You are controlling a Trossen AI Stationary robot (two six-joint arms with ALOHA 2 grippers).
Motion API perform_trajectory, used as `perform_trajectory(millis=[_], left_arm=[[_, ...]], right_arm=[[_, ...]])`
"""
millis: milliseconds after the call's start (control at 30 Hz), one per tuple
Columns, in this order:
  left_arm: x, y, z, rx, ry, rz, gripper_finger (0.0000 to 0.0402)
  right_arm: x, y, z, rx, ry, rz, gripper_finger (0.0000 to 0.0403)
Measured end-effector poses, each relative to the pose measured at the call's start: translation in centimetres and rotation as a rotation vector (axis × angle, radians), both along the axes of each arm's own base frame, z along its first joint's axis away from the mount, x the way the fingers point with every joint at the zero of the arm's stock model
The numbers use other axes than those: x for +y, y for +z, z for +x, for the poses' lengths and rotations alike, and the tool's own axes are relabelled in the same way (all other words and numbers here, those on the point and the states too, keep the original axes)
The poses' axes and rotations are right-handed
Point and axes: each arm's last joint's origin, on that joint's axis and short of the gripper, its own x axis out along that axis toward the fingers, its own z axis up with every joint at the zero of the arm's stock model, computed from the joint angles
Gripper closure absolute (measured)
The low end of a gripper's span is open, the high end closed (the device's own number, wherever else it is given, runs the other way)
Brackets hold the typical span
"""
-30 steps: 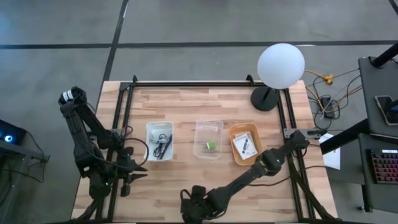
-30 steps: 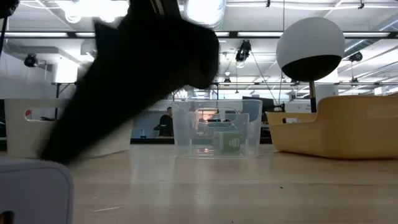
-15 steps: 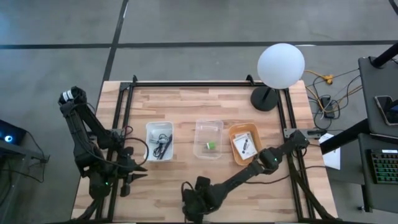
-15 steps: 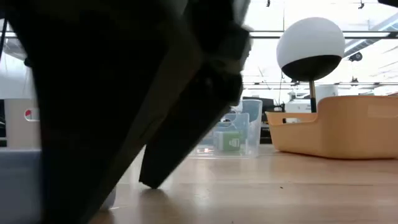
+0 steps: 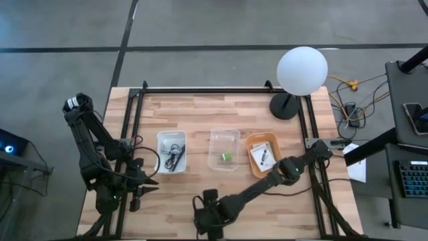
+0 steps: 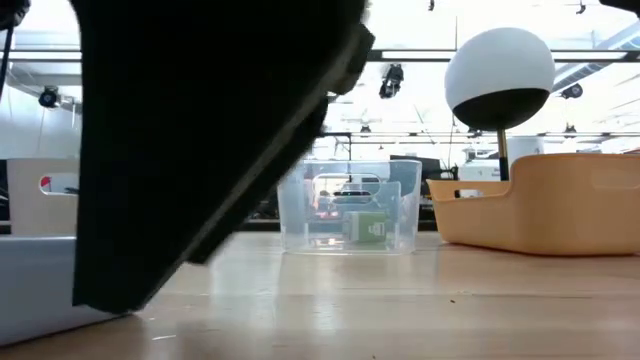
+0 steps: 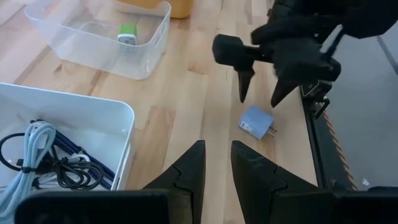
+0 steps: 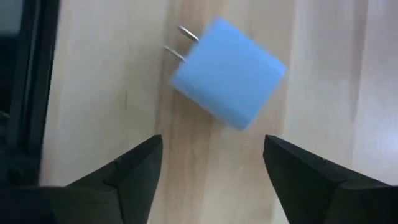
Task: Pick and place items into bin
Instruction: Put the blue charger adapter into the transparent bin
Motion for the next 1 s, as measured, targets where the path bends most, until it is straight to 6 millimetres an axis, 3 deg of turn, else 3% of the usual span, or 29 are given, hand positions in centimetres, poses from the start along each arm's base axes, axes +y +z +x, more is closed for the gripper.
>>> perform_trajectory(millis=[167, 367, 600, 833, 1000], left_arm=[[0.0, 0.0, 0.0, 0.000, 0.001, -0.002, 0.0340], [-0.2, 0.2, 0.1, -0.017, 0.003, -0.037, 0.0340], [-0.4, 0.4, 0.2, -0.042, 0.011, -0.064, 0.0340], [-0.3, 0.5, 0.5, -0.053, 0.029, -0.075, 0.0340], [-0.2, 0.6, 0.8, -0.061, 0.045, -0.084, 0.0340]], right_arm=[[0.1, 0.6, 0.2, -0.075, 0.287, -0.161, 0.0111], [-1.4, 0.7, 1.3, -0.112, 0.439, -0.279, 0.0080], [-2.4, 1.1, 3.0, -0.192, 0.618, -0.068, 0.0078], [-2.8, 0.8, 3.1, -0.190, 0.653, -0.074, 0.0078], [-3.0, -0.5, 3.2, -0.193, 0.660, -0.061, 0.0078]])
